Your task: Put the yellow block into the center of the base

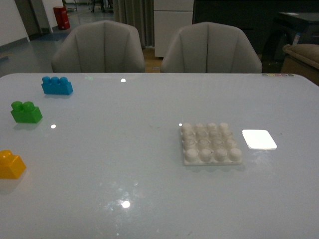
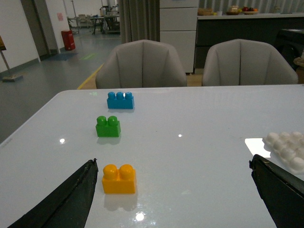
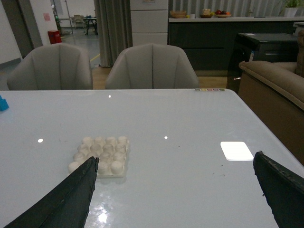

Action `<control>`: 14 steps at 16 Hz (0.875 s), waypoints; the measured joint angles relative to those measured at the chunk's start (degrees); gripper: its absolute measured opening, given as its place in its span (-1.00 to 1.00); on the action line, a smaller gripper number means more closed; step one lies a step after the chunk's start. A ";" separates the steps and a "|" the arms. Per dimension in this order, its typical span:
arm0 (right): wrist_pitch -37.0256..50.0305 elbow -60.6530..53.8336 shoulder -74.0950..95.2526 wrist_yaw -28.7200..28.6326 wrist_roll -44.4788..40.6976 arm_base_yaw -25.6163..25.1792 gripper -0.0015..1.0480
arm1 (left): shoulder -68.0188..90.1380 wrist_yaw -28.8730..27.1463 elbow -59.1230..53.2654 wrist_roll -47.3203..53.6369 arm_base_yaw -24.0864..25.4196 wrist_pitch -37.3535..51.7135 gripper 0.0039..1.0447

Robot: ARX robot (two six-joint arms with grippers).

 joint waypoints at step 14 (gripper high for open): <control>0.00 0.00 0.00 0.00 0.00 0.00 0.88 | 0.00 0.00 0.00 0.00 0.00 0.00 0.88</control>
